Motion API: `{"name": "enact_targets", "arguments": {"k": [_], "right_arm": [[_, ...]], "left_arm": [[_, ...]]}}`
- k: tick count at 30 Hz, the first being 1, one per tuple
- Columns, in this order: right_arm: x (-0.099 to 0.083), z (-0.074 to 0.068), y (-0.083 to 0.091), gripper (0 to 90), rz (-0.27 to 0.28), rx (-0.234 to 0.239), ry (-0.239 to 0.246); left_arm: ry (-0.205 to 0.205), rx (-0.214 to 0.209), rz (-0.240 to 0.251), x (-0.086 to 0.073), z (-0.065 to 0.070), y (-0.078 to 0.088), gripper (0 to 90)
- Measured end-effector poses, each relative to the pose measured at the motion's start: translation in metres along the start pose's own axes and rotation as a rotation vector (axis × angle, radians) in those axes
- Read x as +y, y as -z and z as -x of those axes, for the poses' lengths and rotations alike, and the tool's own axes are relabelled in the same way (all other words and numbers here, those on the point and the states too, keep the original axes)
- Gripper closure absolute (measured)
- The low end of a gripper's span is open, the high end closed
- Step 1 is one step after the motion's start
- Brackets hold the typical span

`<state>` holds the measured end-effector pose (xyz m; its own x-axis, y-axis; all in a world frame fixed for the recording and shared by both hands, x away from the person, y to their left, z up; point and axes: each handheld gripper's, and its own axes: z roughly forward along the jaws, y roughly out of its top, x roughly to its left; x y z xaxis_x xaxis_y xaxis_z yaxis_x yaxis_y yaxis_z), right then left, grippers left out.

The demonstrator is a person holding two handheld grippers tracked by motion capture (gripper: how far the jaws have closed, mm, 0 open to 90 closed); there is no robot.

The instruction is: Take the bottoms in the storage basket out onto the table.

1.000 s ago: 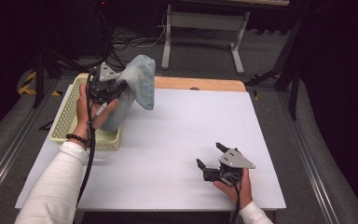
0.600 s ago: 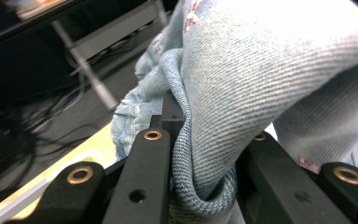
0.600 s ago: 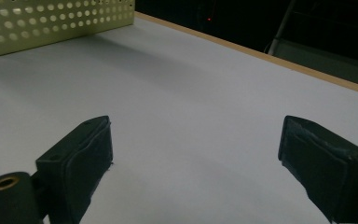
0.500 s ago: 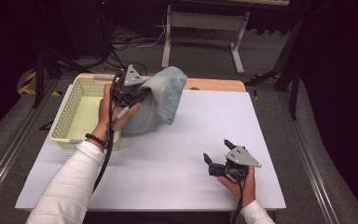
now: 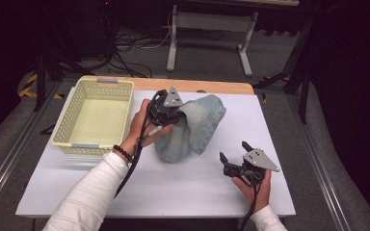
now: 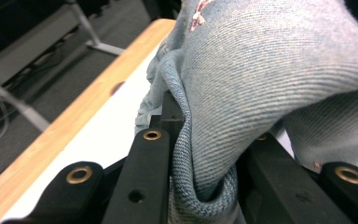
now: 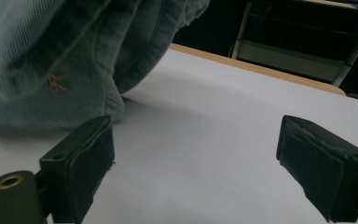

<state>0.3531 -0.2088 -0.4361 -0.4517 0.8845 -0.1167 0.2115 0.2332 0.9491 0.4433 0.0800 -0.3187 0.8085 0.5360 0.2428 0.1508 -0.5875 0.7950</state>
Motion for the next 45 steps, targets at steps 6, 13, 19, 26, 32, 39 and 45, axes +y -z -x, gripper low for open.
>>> {"name": "enact_targets", "arguments": {"k": [6, 13, 19, 26, 32, 39, 45], "right_arm": [[0.000, 0.003, 0.000, 11.6, -0.002, -0.014, -0.005], [0.001, 0.005, 0.002, 11.6, -0.004, -0.028, -0.003], [0.003, 0.010, 0.006, 12.2, 0.003, -0.062, -0.013], [0.007, 0.011, 0.007, 13.0, 0.012, -0.073, -0.004], [0.013, 0.009, 0.005, 15.4, 0.016, -0.054, -0.003], [0.024, 0.004, 0.009, 21.5, 0.042, 0.024, 0.012], [0.034, -0.003, 0.014, 22.4, 0.067, 0.078, 0.022]], "left_arm": [[-0.018, -0.038, -0.007, -0.003, 0.016, -0.014, 76.7], [-0.018, -0.053, -0.010, -0.013, 0.029, -0.025, 62.4], [0.009, -0.056, 0.057, -0.020, 0.029, -0.012, 47.7], [0.045, -0.003, 0.114, -0.051, 0.031, 0.014, 33.4], [0.043, 0.032, 0.109, -0.088, 0.047, 0.026, 21.7], [0.033, 0.022, 0.020, -0.130, 0.068, 0.018, 18.7], [0.081, -0.028, -0.036, -0.146, 0.070, 0.002, 17.6]]}}
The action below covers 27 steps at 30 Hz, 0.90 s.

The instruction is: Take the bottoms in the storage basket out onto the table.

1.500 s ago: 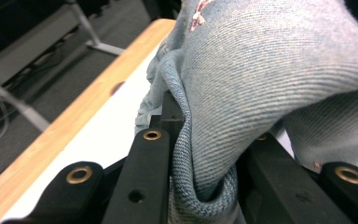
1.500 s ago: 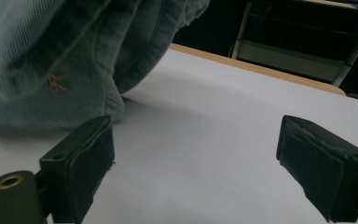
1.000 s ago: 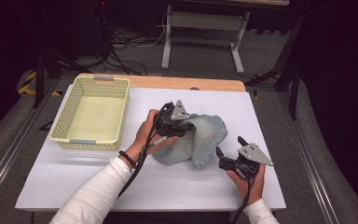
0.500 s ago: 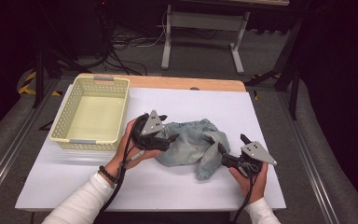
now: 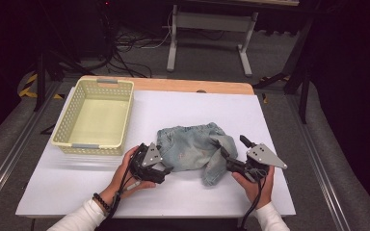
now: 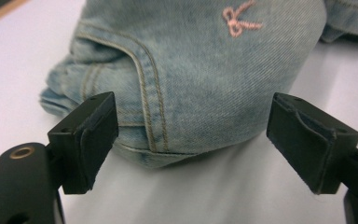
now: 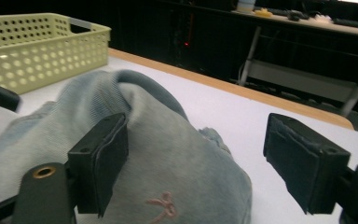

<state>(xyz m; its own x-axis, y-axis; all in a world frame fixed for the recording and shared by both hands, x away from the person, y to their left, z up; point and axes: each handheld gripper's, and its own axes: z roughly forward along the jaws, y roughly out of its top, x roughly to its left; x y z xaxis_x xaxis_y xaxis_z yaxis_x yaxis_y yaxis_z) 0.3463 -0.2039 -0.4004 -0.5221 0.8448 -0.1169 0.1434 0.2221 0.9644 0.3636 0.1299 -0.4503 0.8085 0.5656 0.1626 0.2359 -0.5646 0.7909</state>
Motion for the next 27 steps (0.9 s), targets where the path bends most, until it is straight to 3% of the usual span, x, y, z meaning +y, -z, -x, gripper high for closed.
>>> {"name": "enact_targets", "arguments": {"k": [5, 8, 11, 15, 20, 21, 27], "right_arm": [[0.004, -0.008, -0.004, 24.4, -0.015, 0.037, 0.026], [0.003, -0.012, -0.013, 26.8, -0.060, 0.058, 0.040], [-0.001, -0.015, -0.022, 34.5, -0.111, 0.059, 0.063], [-0.006, -0.009, -0.024, 47.6, -0.143, 0.037, 0.046], [-0.009, -0.003, -0.022, 59.0, -0.168, 0.035, 0.034], [-0.011, -0.002, -0.021, 64.6, -0.182, 0.032, 0.038], [-0.010, -0.001, -0.019, 70.4, -0.192, 0.020, 0.057]], "left_arm": [[0.037, -0.026, -0.021, -0.001, -0.001, -0.012, 17.5], [0.043, -0.021, -0.038, 0.000, -0.001, -0.017, 18.4], [0.056, -0.016, -0.050, 0.001, 0.000, -0.020, 22.0], [0.074, 0.003, -0.084, 0.005, -0.003, -0.026, 33.9], [0.081, 0.003, -0.088, 0.008, -0.007, -0.031, 41.6], [0.078, 0.005, -0.089, 0.009, -0.007, -0.032, 46.1], [0.083, -0.001, -0.101, 0.013, -0.014, -0.035, 59.8]]}}
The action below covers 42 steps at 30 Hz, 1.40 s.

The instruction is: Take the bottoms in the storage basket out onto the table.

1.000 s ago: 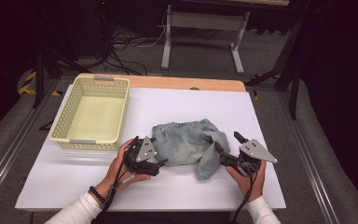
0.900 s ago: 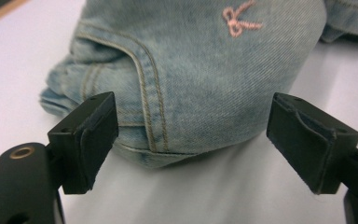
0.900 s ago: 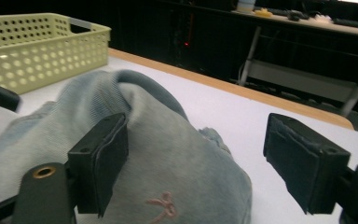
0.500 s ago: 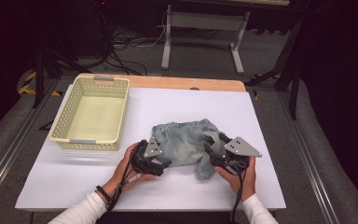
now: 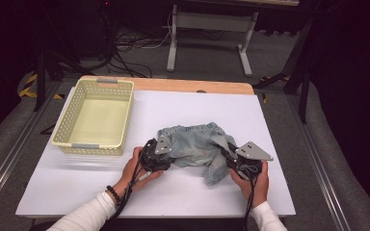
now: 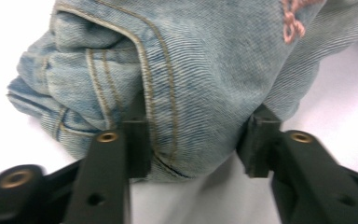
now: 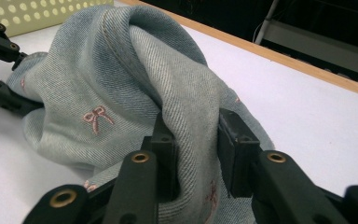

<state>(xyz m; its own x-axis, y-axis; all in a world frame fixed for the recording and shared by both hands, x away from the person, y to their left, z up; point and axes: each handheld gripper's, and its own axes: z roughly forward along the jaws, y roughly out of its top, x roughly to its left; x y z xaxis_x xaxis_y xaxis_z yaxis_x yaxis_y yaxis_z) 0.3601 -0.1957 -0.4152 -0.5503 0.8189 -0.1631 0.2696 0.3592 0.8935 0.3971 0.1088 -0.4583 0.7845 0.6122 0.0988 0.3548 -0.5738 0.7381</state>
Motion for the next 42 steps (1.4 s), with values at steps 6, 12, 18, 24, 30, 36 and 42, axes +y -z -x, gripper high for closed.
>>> {"name": "enact_targets", "arguments": {"k": [6, 12, 18, 24, 30, 36, 42], "right_arm": [[0.001, 0.001, 0.003, 73.7, 0.009, -0.002, 0.000], [0.007, 0.004, 0.019, 76.9, 0.057, -0.005, -0.012], [0.013, 0.000, 0.035, 77.7, 0.092, 0.019, -0.005], [0.013, -0.007, 0.043, 76.0, 0.081, 0.081, 0.014], [0.013, -0.013, 0.044, 57.6, 0.082, 0.135, 0.031], [0.018, -0.012, 0.048, 45.7, 0.112, 0.134, 0.021], [0.020, 0.004, 0.044, 41.1, 0.126, 0.090, -0.034]], "left_arm": [[-0.009, 0.016, 0.037, 0.003, -0.001, 0.007, 71.4], [0.010, 0.034, 0.147, 0.012, -0.005, 0.031, 73.4], [-0.004, 0.084, 0.216, 0.022, -0.006, 0.060, 72.9], [0.000, 0.087, 0.213, 0.022, -0.013, 0.072, 70.0], [-0.012, 0.096, 0.188, 0.020, -0.014, 0.068, 59.2], [0.014, 0.066, 0.238, 0.017, -0.015, 0.071, 40.0], [0.012, 0.039, 0.306, 0.017, -0.008, 0.077, 33.3]]}}
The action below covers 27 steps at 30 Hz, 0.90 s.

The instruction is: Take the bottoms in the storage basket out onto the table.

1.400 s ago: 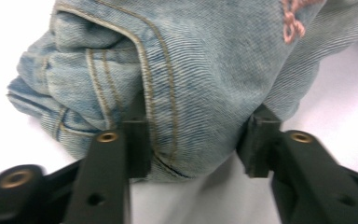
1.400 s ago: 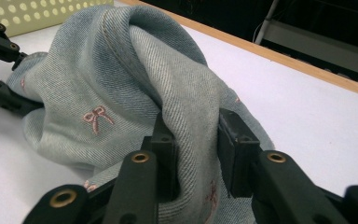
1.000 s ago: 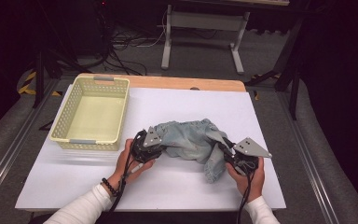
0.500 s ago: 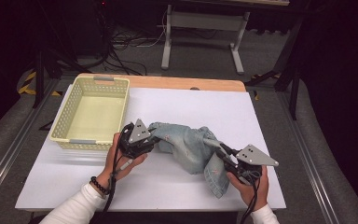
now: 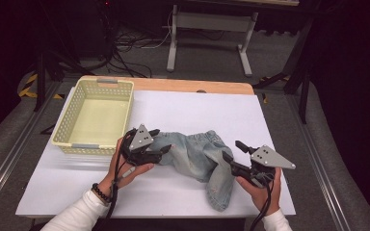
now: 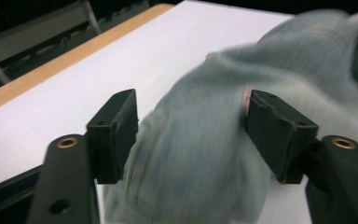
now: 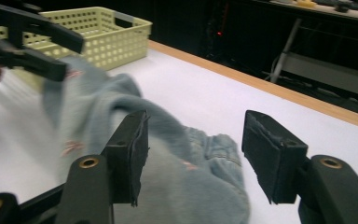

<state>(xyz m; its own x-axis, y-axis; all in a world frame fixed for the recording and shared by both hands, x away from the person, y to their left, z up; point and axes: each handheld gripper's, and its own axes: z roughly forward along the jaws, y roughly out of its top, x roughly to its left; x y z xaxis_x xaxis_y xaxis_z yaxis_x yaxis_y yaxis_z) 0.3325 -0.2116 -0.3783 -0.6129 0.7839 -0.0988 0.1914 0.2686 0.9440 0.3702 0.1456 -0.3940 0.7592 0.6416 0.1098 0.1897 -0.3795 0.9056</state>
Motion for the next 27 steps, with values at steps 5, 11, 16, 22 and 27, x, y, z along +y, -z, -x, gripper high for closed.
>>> {"name": "enact_targets", "arguments": {"k": [5, 11, 16, 22, 27], "right_arm": [[-0.003, 0.021, -0.019, 39.8, -0.042, -0.030, -0.045], [-0.008, 0.046, -0.070, 35.5, -0.192, 0.002, -0.067], [-0.022, 0.063, -0.115, 34.2, -0.303, 0.064, -0.103], [-0.028, 0.063, -0.145, 30.7, -0.391, 0.096, -0.081], [-0.027, 0.062, -0.156, 35.2, -0.435, 0.125, -0.088]], "left_arm": [[-0.021, -0.033, -0.021, 0.001, 0.012, -0.004, 31.5], [-0.079, -0.148, -0.113, -0.009, 0.034, -0.025, 40.4], [-0.089, -0.172, -0.202, -0.020, 0.040, -0.040, 48.4], [-0.117, -0.165, -0.278, -0.027, 0.043, -0.051, 51.6], [-0.095, -0.161, -0.291, -0.033, 0.042, -0.057, 54.0]]}}
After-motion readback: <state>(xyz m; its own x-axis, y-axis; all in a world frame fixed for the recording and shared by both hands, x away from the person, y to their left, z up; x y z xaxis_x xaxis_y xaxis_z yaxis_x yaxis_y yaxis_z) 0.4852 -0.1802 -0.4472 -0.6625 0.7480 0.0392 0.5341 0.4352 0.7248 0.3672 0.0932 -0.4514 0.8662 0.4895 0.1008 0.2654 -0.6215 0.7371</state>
